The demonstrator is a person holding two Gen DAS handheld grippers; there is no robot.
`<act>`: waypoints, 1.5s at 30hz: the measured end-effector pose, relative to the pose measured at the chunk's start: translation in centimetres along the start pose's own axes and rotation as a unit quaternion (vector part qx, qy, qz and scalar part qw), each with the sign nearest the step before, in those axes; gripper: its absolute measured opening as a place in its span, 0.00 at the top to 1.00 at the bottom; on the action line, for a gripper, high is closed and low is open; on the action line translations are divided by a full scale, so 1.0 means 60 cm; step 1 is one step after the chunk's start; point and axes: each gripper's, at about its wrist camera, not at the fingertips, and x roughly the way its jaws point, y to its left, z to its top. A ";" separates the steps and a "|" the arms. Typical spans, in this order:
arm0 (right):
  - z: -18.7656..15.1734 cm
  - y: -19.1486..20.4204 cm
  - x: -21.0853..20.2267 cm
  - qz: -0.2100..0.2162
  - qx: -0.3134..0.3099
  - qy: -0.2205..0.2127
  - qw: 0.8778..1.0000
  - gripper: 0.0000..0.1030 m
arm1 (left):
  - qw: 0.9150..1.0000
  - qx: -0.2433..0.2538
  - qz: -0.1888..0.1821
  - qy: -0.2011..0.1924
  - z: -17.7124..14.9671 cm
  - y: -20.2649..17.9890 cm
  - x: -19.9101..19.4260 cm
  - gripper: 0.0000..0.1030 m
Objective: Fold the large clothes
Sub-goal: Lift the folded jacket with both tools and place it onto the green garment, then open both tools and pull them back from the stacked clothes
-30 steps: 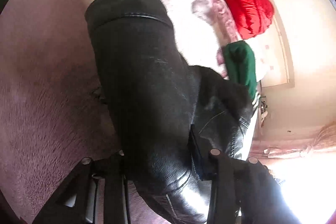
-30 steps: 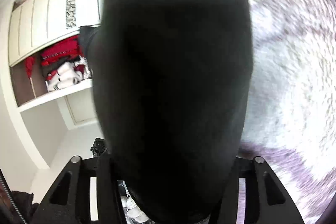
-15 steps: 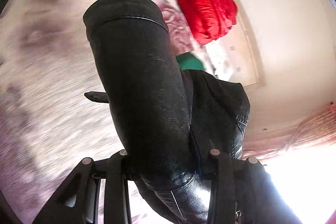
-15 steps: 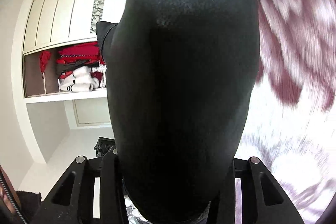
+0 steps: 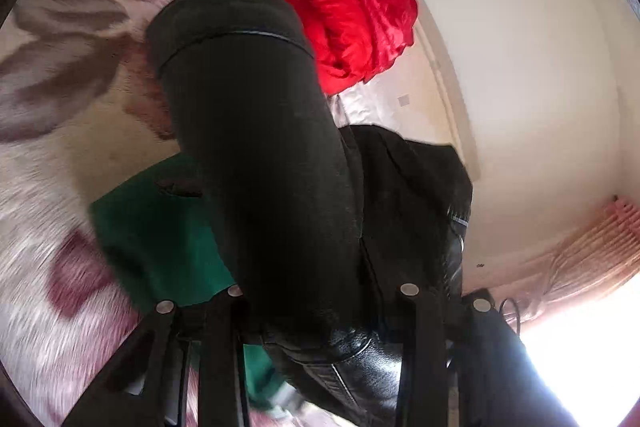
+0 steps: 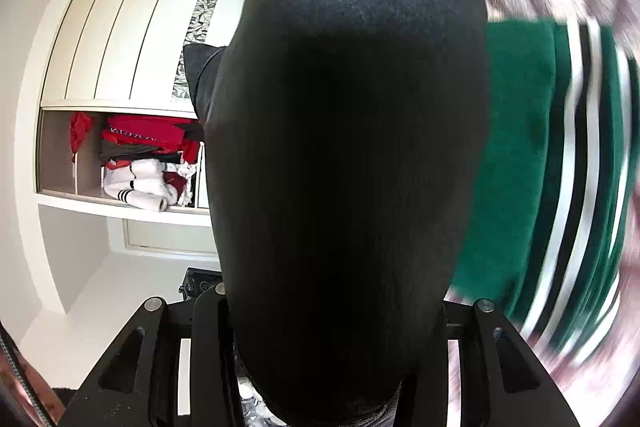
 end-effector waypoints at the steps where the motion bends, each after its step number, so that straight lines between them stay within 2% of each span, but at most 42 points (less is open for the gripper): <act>1: 0.023 -0.019 0.021 0.001 0.001 0.007 1.000 0.57 | 1.000 0.005 0.010 0.011 0.003 0.016 0.032 0.69; 4: 0.072 -0.099 0.084 -0.015 0.027 0.036 0.999 0.55 | 0.997 0.013 0.046 0.067 0.001 0.066 0.099 0.69; 5: 0.083 -0.116 0.114 -0.024 0.037 0.040 0.998 0.54 | 0.995 0.018 0.052 0.079 -0.001 0.073 0.106 0.69; 7: 0.105 -0.167 0.130 -0.040 0.064 0.054 0.996 0.50 | 0.993 0.030 0.047 0.104 -0.004 0.078 0.102 0.67; 9: 0.111 -0.178 0.131 -0.039 0.074 0.058 0.995 0.47 | 0.990 0.036 0.045 0.132 0.001 0.076 0.097 0.66; 12: 0.105 -0.157 0.124 -0.068 0.073 0.067 0.993 0.34 | 0.981 0.045 0.079 0.171 0.009 0.062 0.086 0.59; 13: 0.097 -0.143 0.118 -0.105 0.067 0.067 0.990 0.26 | 0.976 0.072 0.107 0.175 0.007 0.046 0.073 0.53; 15: 0.072 -0.122 0.106 -0.165 0.059 0.055 0.983 0.23 | 0.967 0.123 0.143 0.174 0.002 0.019 0.049 0.43; 16: 0.065 -0.115 0.100 -0.180 0.058 0.048 0.981 0.21 | 0.961 0.144 0.158 0.174 0.002 0.008 0.042 0.24; 17: 0.053 -0.104 0.085 -0.212 0.059 0.029 0.975 0.19 | 0.951 0.179 0.181 0.173 -0.002 -0.009 0.029 0.12; 18: 0.050 -0.102 0.078 -0.232 0.059 0.018 0.971 0.19 | 0.942 0.209 0.203 0.169 -0.004 -0.024 0.015 0.09; 19: 0.035 -0.089 0.057 -0.247 0.067 -0.015 0.966 0.17 | 0.931 0.238 0.222 0.164 -0.010 -0.039 0.001 0.09; 20: 0.020 -0.074 0.044 -0.260 0.075 -0.040 0.962 0.14 | 0.925 0.255 0.232 0.160 -0.011 -0.048 -0.008 0.09; 22: -0.017 -0.048 0.031 -0.319 0.058 -0.073 0.943 0.05 | 0.901 0.312 0.260 0.154 -0.033 -0.080 -0.042 0.08; 23: -0.042 -0.009 0.037 -0.367 0.032 -0.090 0.925 0.05 | 0.894 0.327 0.268 0.152 -0.034 -0.089 -0.050 0.07; 24: -0.071 0.030 0.048 -0.424 0.011 -0.098 0.900 0.05 | 0.881 0.354 0.276 0.148 -0.043 -0.110 -0.071 0.07; 25: -0.098 0.081 0.073 -0.466 -0.001 -0.102 0.879 0.05 | 0.874 0.371 0.277 0.145 -0.043 -0.130 -0.081 0.06; 26: -0.113 0.099 0.075 -0.493 -0.008 -0.104 0.864 0.05 | 0.868 0.387 0.279 0.140 -0.028 -0.153 -0.076 0.05; 27: -0.138 0.122 0.080 -0.518 -0.014 -0.109 0.848 0.05 | 0.863 0.399 0.277 0.136 -0.033 -0.174 -0.099 0.05; 29: -0.228 0.157 0.058 -0.551 -0.030 -0.128 0.824 0.05 | 0.859 0.411 0.273 0.132 -0.014 -0.205 -0.092 0.04; 30: -0.268 0.177 0.052 -0.556 -0.033 -0.134 0.820 0.05 | 0.856 0.419 0.273 0.130 -0.010 -0.217 -0.096 0.04; 31: -0.300 0.210 0.049 -0.565 -0.031 -0.147 0.812 0.05 | 0.853 0.428 0.272 0.124 -0.016 -0.233 -0.121 0.04; 33: -0.349 0.269 0.018 -0.573 -0.024 -0.165 0.802 0.04 | 0.847 0.443 0.269 0.119 -0.028 -0.267 -0.170 0.03; 35: -0.398 0.344 0.002 -0.597 -0.028 -0.193 0.778 0.04 | 0.846 0.448 0.266 0.111 -0.031 -0.297 -0.213 0.03; 36: -0.415 0.385 -0.001 -0.603 -0.030 -0.203 0.771 0.04 | 0.847 0.448 0.263 0.110 -0.035 -0.303 -0.223 0.03; 37: -0.439 0.414 -0.006 -0.609 -0.034 -0.212 0.764 0.04 | 0.846 0.451 0.265 0.105 -0.040 -0.323 -0.259 0.03; 42: -0.554 0.587 -0.048 -0.620 -0.047 -0.249 0.742 0.04 | 0.851 0.449 0.253 0.105 -0.060 -0.389 -0.385 0.03; 45: -0.618 0.665 -0.071 -0.615 -0.048 -0.265 0.741 0.04 | 0.851 0.455 0.246 0.093 -0.071 -0.425 -0.450 0.03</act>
